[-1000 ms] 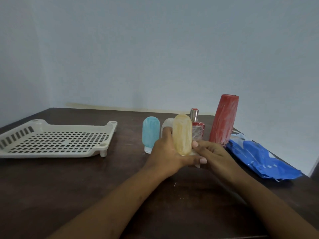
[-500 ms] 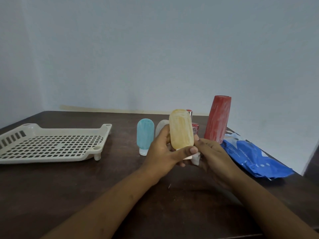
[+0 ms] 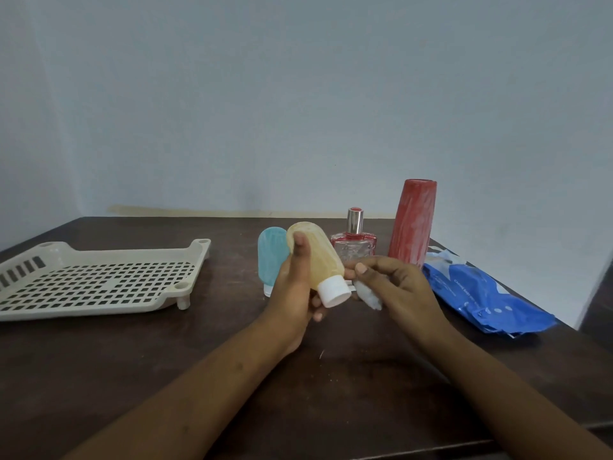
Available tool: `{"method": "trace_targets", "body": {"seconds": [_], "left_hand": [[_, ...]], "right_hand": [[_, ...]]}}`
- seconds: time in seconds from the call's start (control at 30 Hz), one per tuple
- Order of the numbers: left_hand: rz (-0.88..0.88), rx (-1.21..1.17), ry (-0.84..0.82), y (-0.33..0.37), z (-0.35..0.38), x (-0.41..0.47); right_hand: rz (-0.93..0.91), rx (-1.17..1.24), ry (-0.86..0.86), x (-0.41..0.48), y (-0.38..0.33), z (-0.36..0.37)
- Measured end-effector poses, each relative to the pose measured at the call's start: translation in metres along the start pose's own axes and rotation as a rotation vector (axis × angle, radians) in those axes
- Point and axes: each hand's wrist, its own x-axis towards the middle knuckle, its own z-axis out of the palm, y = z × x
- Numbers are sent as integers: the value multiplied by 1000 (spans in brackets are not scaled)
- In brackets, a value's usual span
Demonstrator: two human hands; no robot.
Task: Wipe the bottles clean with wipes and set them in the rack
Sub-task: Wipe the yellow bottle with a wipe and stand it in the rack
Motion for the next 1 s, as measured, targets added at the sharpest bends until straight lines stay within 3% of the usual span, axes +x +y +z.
{"method": "trace_targets", "body": {"seconds": [0.2,0.43,0.63,0.83,1.0], "left_hand": [[-5,-106,130,0,-2,4],[86,-52,266,4,0,3],[187,105,303,1,2,0],[231,111,310,-1,3,-1],[182,84,288,0,3,-2]], "right_hand": [[-183,-144,140,-1,0,-1],[-383,-208,30,-11,-8,12],[-412,-242,46,-12,-9,16],[-803,-777,-78,-18,-8,25],[-706,-726,28,-16,-10,22]]}}
